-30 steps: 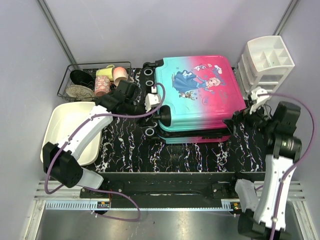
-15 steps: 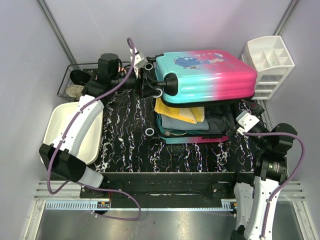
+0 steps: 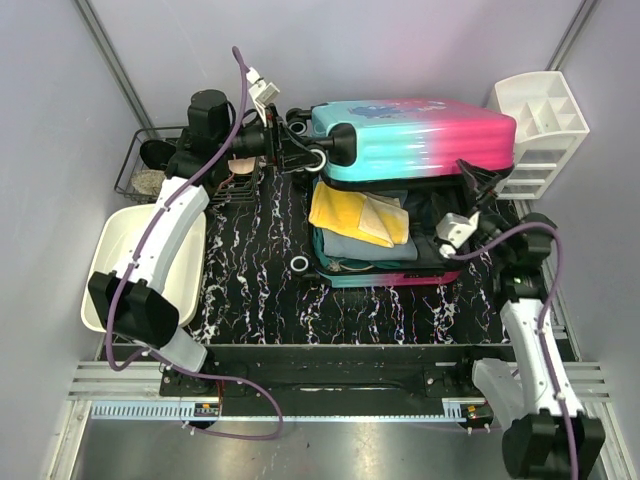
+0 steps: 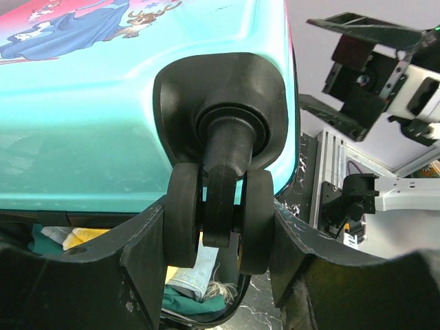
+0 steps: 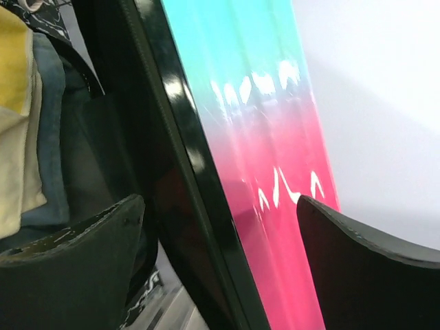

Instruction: Open, take out, and arrange the luggage

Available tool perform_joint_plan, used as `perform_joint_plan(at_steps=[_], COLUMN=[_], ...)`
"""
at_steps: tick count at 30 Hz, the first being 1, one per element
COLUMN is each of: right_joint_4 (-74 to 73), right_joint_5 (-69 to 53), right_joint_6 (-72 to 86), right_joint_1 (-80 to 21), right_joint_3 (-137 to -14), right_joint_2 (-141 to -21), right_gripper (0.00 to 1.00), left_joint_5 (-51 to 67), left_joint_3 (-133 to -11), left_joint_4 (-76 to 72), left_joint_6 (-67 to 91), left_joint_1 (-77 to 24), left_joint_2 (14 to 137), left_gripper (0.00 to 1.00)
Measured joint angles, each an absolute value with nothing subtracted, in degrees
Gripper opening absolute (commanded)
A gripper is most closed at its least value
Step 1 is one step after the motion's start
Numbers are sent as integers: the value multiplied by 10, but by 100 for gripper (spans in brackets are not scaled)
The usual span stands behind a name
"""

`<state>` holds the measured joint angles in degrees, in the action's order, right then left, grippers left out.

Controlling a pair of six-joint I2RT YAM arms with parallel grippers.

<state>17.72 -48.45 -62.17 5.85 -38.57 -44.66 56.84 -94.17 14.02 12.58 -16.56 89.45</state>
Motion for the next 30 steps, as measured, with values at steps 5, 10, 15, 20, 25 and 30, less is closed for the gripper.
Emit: perform_joint_plan(at_steps=[5,10,15,20,25,30], right_joint_4=[276,427,510,520,478,416], right_joint_5=[-439,-384,-350,-296,-267,-244], right_joint_6=[-693,-743,-771,-782,-752,-735], right_joint_1=[-7,-43,-61,-65,-64,-66], right_joint_3=[-385,-399,-481,-586,-702,-823], right_joint_2=[-539,-636,-712,-790,-864,-936], right_gripper=[96,49,0,0,0,0], left_joint_5=[580,578,564,514,459,415], left_joint_3=[-942,-945,-933,-889,-806,-706], left_joint_4=[126,120,92,98,168,276], left_joint_6=[151,157,156,128,-24,-234], left_joint_1=[-156,-142,-131,-98,-61,-148], left_joint_2=[902,915,914,867,785,710], left_gripper=[0,7,73,91,91,92])
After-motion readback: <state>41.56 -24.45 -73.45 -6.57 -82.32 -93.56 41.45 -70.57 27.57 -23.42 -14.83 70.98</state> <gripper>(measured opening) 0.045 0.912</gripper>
